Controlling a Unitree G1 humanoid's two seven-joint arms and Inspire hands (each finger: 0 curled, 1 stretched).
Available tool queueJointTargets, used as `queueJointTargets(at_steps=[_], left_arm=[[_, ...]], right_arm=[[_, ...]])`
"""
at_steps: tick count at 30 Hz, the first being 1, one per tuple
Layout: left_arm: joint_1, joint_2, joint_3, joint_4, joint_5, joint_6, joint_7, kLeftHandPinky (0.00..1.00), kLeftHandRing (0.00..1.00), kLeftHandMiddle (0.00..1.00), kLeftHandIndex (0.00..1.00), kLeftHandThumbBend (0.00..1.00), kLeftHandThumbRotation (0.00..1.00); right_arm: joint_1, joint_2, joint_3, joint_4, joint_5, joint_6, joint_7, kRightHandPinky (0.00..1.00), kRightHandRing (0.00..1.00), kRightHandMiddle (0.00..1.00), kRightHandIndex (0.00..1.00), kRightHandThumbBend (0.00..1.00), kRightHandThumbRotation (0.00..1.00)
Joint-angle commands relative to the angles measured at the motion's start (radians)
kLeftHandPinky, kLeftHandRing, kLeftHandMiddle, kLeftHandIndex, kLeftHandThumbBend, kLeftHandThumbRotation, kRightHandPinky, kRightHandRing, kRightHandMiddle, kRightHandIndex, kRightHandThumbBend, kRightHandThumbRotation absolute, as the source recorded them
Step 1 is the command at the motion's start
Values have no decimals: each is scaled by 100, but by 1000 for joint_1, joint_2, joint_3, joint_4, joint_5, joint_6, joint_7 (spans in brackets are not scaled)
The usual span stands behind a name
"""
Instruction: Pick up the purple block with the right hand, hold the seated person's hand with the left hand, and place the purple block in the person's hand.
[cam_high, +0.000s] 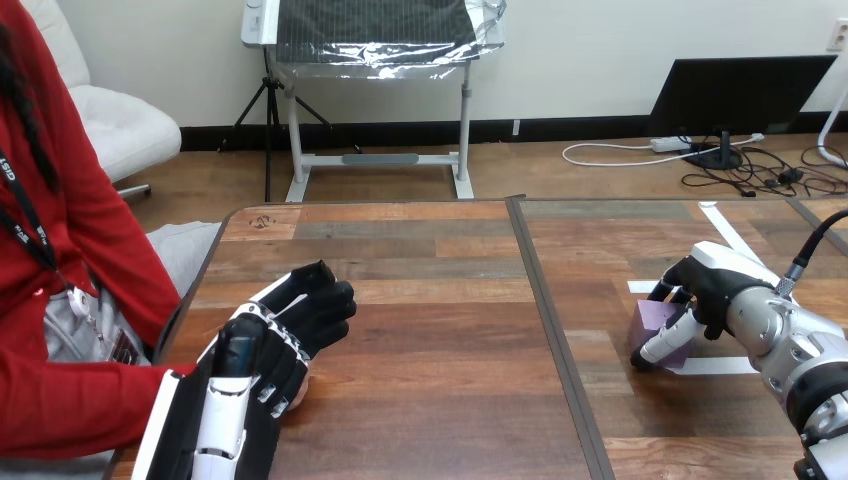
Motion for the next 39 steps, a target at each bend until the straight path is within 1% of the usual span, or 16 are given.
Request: queueJointTargets(at_steps=[1, 4, 7, 10, 14, 17, 22, 24, 32, 39], left_arm=[[-33, -21, 3, -22, -11, -5, -6, 81, 79, 76, 76, 44, 89], [-36, -22, 5, -18, -6, -12, -6, 81, 79, 76, 76, 44, 89], [-35, -25, 6, -19, -2, -10, 1, 80, 78, 76, 76, 44, 89], [-38, -22, 5, -17, -15, -11, -9, 80, 78, 76, 76, 43, 89], [-39, -23, 8, -17, -12, -11, -7, 79, 79, 76, 76, 43, 89], [-39, -23, 8, -16, -16, -11, -8, 79, 79, 76, 76, 43, 89], [-40, -23, 11, -17, -15, -7, -7, 79, 79, 76, 76, 43, 90], [-41, -23, 11, -16, -17, -10, -10, 79, 79, 76, 76, 42, 90], [-44, -26, 11, -14, -14, -15, -12, 78, 79, 76, 76, 41, 90], [-46, -26, 11, -12, -25, -14, -16, 78, 79, 76, 76, 41, 89]], right_arm=[[-28, 13, -11, -14, 14, -7, -20, 58, 63, 67, 65, 83, 0], [-27, 11, -11, -14, 14, -17, -22, 57, 62, 66, 65, 82, 0], [-29, 11, -4, -14, 6, -12, -27, 57, 62, 66, 64, 81, 0], [-27, 9, -4, -13, 5, -20, -32, 57, 61, 65, 63, 79, 0], [-29, 11, -14, -15, 14, -19, -38, 55, 59, 63, 61, 76, 0], [-30, 11, -20, -15, 21, -18, -42, 52, 56, 60, 58, 76, 0], [-28, 11, -29, -15, 29, -26, -51, 49, 54, 57, 55, 77, 0], [-30, 9, -24, -15, 26, -29, -47, 49, 53, 57, 55, 77, 0], [-29, 4, -17, -16, 26, -41, -53, 46, 51, 54, 53, 79, 0], [-32, 4, -20, -15, 30, -30, -51, 44, 49, 54, 53, 79, 0]])
